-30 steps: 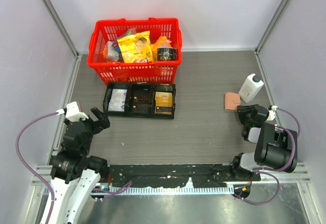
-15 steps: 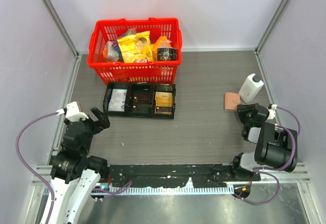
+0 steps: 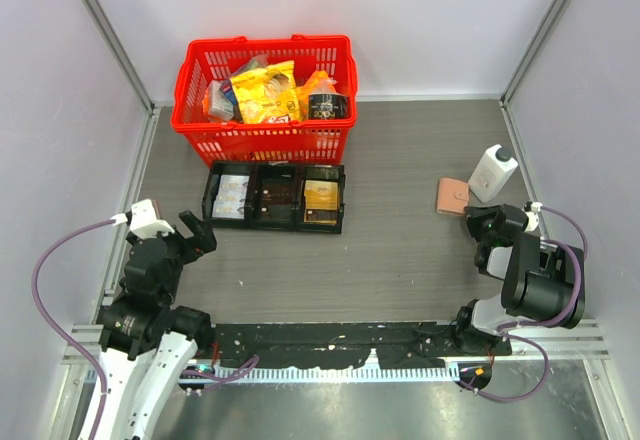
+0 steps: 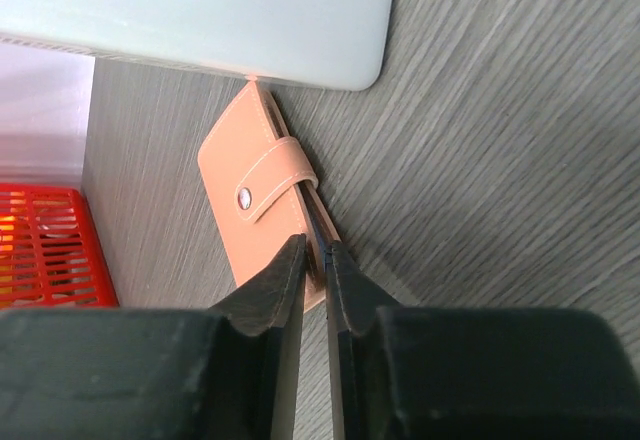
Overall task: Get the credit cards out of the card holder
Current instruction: Open the card holder at the center of the board.
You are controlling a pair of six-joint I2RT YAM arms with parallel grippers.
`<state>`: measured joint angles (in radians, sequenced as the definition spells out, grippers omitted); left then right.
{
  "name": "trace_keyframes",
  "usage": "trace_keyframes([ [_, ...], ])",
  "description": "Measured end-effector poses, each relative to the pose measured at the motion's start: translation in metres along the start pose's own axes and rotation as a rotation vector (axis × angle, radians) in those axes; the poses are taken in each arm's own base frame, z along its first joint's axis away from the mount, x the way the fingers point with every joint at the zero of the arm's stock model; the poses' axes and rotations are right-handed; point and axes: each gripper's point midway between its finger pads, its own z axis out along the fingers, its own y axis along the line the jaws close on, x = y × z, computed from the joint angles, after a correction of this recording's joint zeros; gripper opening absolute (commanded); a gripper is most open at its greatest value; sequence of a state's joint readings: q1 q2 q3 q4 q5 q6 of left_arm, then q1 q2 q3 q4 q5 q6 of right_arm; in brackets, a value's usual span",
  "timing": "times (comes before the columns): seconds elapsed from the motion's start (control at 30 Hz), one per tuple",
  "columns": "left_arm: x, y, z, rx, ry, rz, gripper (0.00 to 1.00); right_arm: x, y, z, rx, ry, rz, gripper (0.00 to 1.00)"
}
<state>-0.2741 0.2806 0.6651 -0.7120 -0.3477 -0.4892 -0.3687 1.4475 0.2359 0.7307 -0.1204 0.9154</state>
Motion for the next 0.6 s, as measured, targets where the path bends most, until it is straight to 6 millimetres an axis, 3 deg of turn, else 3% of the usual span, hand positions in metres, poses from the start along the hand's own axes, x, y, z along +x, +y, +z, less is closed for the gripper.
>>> trace_keyframes([
  [0.1, 0.0, 0.0, 0.0, 0.0, 0.002, 0.001, 0.93, 0.0, 0.003, 0.0, -0.013, 0.001, -0.002, 0.01],
  [0.37, 0.005, -0.01, 0.001, 0.055, 0.033, 0.009, 0.9, 0.005, 0.01, -0.003, -0.047, 0.039, -0.001, 0.01],
  [0.6, 0.018, -0.031, 0.005, 0.145, 0.114, 0.004, 0.84, 0.015, 0.034, -0.023, -0.126, 0.103, -0.008, 0.01],
])
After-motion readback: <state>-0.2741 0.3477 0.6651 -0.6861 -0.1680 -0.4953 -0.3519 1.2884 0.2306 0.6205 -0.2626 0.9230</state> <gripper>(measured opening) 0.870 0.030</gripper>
